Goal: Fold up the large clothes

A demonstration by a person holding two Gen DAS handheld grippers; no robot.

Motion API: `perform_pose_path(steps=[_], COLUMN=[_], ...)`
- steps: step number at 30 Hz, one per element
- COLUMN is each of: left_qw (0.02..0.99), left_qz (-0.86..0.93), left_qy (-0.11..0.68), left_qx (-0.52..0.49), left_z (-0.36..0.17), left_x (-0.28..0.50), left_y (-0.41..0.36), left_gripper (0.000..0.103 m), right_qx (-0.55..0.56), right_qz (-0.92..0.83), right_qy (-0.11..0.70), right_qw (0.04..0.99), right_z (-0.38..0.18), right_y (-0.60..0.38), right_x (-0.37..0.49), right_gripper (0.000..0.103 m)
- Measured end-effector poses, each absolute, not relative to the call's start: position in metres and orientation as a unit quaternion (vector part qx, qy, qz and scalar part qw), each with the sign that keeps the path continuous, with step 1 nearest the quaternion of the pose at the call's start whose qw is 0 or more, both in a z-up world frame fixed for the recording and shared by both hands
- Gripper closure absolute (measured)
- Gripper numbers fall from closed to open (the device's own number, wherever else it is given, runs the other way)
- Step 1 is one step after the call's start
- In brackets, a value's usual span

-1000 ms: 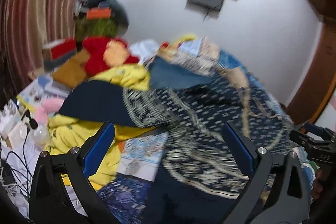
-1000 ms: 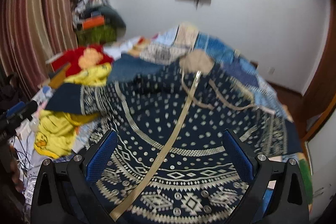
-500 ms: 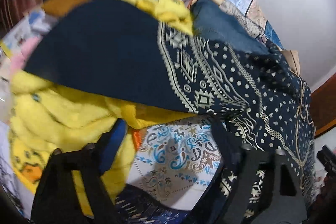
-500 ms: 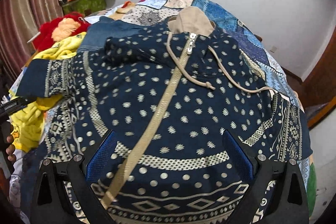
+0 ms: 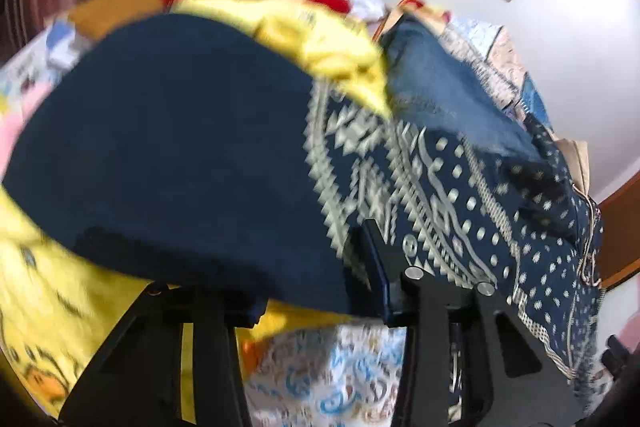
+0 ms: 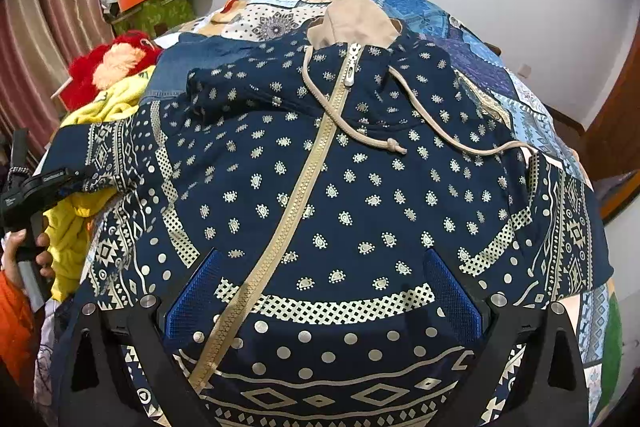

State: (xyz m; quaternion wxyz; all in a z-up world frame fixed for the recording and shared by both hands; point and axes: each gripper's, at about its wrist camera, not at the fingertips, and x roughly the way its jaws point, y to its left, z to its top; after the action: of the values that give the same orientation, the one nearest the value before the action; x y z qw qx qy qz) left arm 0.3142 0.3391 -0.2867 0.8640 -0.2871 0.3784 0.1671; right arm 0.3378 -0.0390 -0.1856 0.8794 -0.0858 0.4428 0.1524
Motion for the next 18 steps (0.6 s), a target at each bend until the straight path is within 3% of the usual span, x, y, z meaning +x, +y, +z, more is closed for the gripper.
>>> perform_pose_path(steps=[1, 4, 7, 18], left_qw=[0.869, 0.877, 0.883, 0.931], left_qz=[0.179, 0.216, 0.243, 0.183], left_qy=[0.378, 0.387, 0.380, 0.307], left_qx=[-0.263, -0.185, -0.132, -0.071], left_z=[-0.282, -0.269, -0.251, -0.138], left_x=[0.317, 0.329, 0.338, 0.378], left_y=[0.336, 0.326, 0.320, 0.244], left_gripper=[0.064, 0.084, 0.093, 0.101], right_qx=[-0.082, -0.071, -0.062, -0.026], right_qz=[0.153, 0.155, 0.156, 0.131], right_qy=[0.442, 0.442, 0.436, 0.405], right_qw=[0.880, 0.881, 0.884, 0.905], right_z=[-0.184, -0.177, -0.167, -0.131], right_y=[-0.040, -0.046, -0.053, -0.109], right_x=[0.338, 0.336, 0.334, 0.319], right_gripper=[0.003, 0.004, 0.004, 0.003])
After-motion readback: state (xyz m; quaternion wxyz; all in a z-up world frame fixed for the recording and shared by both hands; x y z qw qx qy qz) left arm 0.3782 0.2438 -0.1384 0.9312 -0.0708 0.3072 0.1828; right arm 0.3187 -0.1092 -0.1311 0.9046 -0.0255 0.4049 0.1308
